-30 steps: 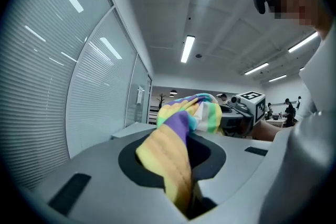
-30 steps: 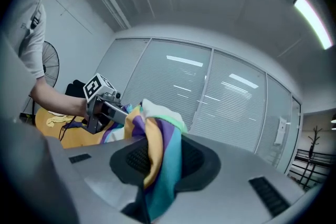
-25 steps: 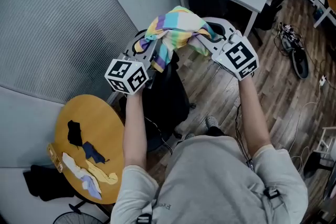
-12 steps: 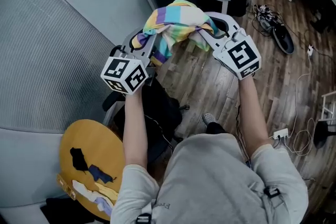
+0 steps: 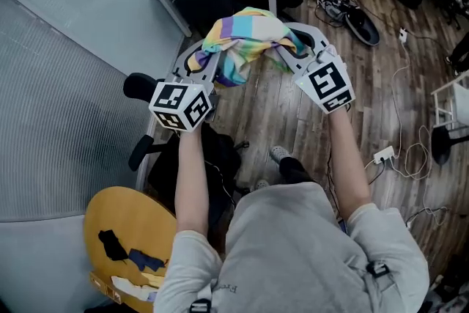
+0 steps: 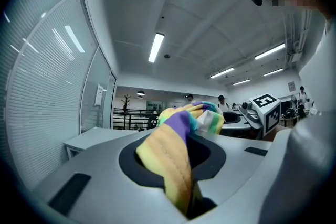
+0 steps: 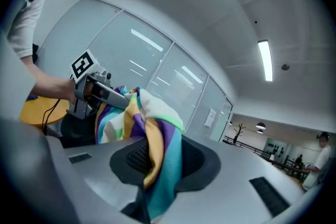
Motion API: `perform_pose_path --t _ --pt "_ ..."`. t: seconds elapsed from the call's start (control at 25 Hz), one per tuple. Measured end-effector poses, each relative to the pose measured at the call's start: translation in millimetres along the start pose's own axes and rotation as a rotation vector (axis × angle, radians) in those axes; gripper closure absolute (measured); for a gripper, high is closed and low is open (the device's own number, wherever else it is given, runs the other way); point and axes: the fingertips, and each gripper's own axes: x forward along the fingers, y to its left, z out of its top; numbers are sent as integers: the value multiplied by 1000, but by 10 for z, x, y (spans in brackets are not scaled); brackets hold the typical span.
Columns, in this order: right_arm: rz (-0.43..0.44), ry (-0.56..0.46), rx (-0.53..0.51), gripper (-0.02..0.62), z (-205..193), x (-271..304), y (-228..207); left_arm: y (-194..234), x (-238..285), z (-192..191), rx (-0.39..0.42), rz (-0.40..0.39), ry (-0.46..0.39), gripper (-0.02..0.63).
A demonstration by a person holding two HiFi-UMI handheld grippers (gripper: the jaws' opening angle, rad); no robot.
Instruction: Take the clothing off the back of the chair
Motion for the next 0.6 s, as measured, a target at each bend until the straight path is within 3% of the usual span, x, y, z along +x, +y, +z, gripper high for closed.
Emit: perform_pose_path --t 0.28,0.6 --pt "-65 166 -30 489 -504 -498 440 -408 -163 -721 -98 -29 71 515" --pt "-121 279 82 490 -1129 -1077 933 -940 -361 -1469 -171 -59 160 515"
